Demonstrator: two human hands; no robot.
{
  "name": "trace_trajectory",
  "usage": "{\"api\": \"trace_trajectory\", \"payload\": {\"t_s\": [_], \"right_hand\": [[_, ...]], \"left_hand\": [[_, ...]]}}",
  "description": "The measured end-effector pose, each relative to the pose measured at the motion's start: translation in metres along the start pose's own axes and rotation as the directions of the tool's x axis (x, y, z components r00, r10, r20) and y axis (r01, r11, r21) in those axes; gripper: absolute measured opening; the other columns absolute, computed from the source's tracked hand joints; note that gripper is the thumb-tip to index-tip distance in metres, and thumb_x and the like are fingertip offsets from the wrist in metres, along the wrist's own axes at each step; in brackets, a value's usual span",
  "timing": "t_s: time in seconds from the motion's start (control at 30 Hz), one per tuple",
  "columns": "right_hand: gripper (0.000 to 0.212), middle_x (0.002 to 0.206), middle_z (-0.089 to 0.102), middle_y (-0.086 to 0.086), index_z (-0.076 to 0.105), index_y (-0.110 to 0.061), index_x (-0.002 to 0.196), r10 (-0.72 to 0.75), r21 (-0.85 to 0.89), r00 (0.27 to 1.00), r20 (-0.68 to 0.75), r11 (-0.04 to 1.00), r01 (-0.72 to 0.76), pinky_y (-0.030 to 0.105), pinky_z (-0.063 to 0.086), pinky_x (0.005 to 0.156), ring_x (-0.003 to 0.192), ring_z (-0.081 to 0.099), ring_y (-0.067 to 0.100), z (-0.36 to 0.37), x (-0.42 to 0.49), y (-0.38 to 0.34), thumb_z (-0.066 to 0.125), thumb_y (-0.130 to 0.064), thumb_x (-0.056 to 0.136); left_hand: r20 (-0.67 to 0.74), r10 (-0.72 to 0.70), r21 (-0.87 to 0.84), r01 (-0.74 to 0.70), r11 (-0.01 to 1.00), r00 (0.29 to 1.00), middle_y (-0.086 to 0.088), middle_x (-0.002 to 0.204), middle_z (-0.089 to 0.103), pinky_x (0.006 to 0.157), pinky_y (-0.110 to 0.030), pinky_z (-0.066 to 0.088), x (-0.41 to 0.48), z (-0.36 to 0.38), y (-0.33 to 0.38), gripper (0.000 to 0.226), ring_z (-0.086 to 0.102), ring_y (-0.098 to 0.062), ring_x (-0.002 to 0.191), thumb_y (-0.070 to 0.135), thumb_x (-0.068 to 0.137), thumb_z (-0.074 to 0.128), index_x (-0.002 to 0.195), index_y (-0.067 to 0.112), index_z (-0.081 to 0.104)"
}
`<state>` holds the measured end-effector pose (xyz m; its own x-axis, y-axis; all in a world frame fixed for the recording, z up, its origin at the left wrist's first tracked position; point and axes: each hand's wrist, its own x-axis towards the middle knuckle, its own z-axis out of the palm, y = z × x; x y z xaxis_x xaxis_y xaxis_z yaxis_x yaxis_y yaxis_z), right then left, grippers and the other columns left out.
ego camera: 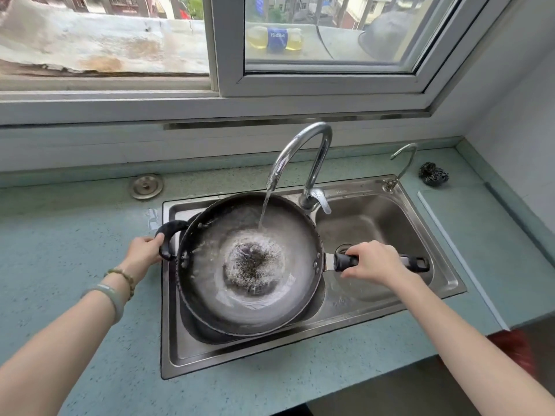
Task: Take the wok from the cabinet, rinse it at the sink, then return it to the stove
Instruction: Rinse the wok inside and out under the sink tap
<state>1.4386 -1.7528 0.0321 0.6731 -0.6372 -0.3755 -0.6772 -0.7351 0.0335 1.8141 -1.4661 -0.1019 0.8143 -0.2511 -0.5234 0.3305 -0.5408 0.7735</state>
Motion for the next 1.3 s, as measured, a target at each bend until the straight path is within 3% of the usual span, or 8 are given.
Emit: {"api": "trace_trajectory", "payload": {"t_s": [0.17, 0.37, 0.57, 0.67, 0.77, 0.97, 1.13, 1.3], "right_hand": [[0.038, 0.105, 0.071, -0.002, 0.066, -0.031, 0.105, 0.112, 0.155, 0.992, -0.055, 0.983, -0.102, 0.031, 0.044, 0.076, 0.107, 0.062, 0.024, 0.033, -0.003, 0.010, 0.072, -0.049, 0.072], [0.047, 0.102, 0.072, -0.003, 0.069, -0.028, 0.105, 0.120, 0.397, 0.983, 0.141, 0.903, -0.167, 0.034, 0.051, 0.083, 0.103, 0.063, 0.021, 0.080, 0.004, 0.011, 0.078, -0.052, 0.066], [0.035, 0.058, 0.052, -0.007, 0.069, -0.016, 0.073, -0.049, 0.420, 0.959, 0.281, 0.904, -0.077, 0.030, 0.034, 0.057, 0.058, 0.046, 0.009, 0.055, 0.015, 0.011, 0.081, -0.047, 0.062], [0.045, 0.056, 0.051, -0.006, 0.069, -0.019, 0.074, -0.090, 0.309, 0.957, 0.276, 0.951, 0.000, 0.032, 0.032, 0.056, 0.056, 0.044, 0.011, 0.020, 0.021, 0.010, 0.077, -0.059, 0.055], [0.037, 0.059, 0.056, -0.006, 0.066, -0.027, 0.070, -0.086, 0.188, 0.968, 0.236, 0.981, 0.041, 0.031, 0.038, 0.056, 0.059, 0.050, 0.010, -0.011, 0.017, 0.007, 0.076, -0.060, 0.057], [0.038, 0.095, 0.071, -0.002, 0.068, -0.030, 0.097, 0.009, 0.010, 0.999, 0.053, 1.000, -0.010, 0.031, 0.042, 0.071, 0.096, 0.063, 0.023, -0.010, 0.007, 0.004, 0.071, -0.054, 0.068], [0.039, 0.108, 0.070, -0.001, 0.065, -0.026, 0.106, 0.084, 0.173, 0.996, -0.001, 0.981, -0.083, 0.033, 0.043, 0.074, 0.107, 0.061, 0.025, 0.039, 0.014, 0.007, 0.072, -0.046, 0.074], [0.043, 0.104, 0.071, -0.001, 0.066, -0.024, 0.104, 0.082, 0.399, 0.981, 0.175, 0.905, -0.146, 0.034, 0.049, 0.079, 0.098, 0.064, 0.022, 0.084, 0.017, -0.001, 0.077, -0.047, 0.068]], "left_hand": [[0.022, 0.194, 0.023, -0.194, 0.981, 0.981, -0.015, 0.072, 0.059, 0.086, -0.052, 0.054, 0.004, 0.004, 0.010, 0.036, 0.061, -0.028, 0.075, 0.043, 0.083, 0.053, 0.071, 0.009, 0.059], [-0.045, 0.317, 0.070, -0.313, 0.947, 0.947, -0.008, 0.082, 0.066, 0.086, -0.045, 0.054, -0.019, 0.005, 0.062, 0.037, 0.061, -0.021, 0.078, 0.039, 0.083, 0.061, 0.098, 0.005, 0.067], [-0.078, 0.147, 0.135, -0.136, 0.982, 0.986, -0.014, 0.063, 0.057, 0.078, -0.047, 0.057, -0.009, -0.010, 0.063, 0.033, 0.057, -0.026, 0.064, 0.033, 0.082, 0.067, 0.060, 0.010, 0.058], [-0.079, -0.006, 0.114, 0.015, 0.993, 0.997, -0.010, 0.066, 0.053, 0.044, -0.025, 0.053, -0.013, -0.011, 0.050, 0.030, 0.054, -0.019, 0.050, 0.020, 0.087, 0.065, 0.066, 0.005, 0.050], [-0.020, -0.131, 0.016, 0.131, 0.991, 0.991, -0.014, 0.080, 0.056, 0.033, -0.019, 0.047, -0.013, -0.007, 0.032, 0.022, 0.054, -0.021, 0.062, 0.016, 0.090, 0.061, 0.077, 0.003, 0.050], [0.020, -0.085, -0.125, 0.087, 0.988, 0.996, -0.014, 0.080, 0.054, 0.043, -0.018, 0.052, -0.016, 0.005, 0.022, 0.019, 0.057, -0.019, 0.061, 0.016, 0.096, 0.053, 0.082, 0.002, 0.051], [-0.032, 0.154, -0.085, -0.156, 0.984, 0.988, -0.016, 0.087, 0.055, 0.068, -0.030, 0.055, -0.013, 0.007, 0.031, 0.021, 0.053, -0.020, 0.066, 0.017, 0.096, 0.052, 0.079, 0.005, 0.055], [-0.081, 0.277, -0.033, -0.280, 0.959, 0.957, -0.014, 0.083, 0.063, 0.086, -0.046, 0.051, -0.016, 0.004, 0.054, 0.019, 0.059, -0.025, 0.081, 0.027, 0.089, 0.061, 0.089, 0.009, 0.061]]}}
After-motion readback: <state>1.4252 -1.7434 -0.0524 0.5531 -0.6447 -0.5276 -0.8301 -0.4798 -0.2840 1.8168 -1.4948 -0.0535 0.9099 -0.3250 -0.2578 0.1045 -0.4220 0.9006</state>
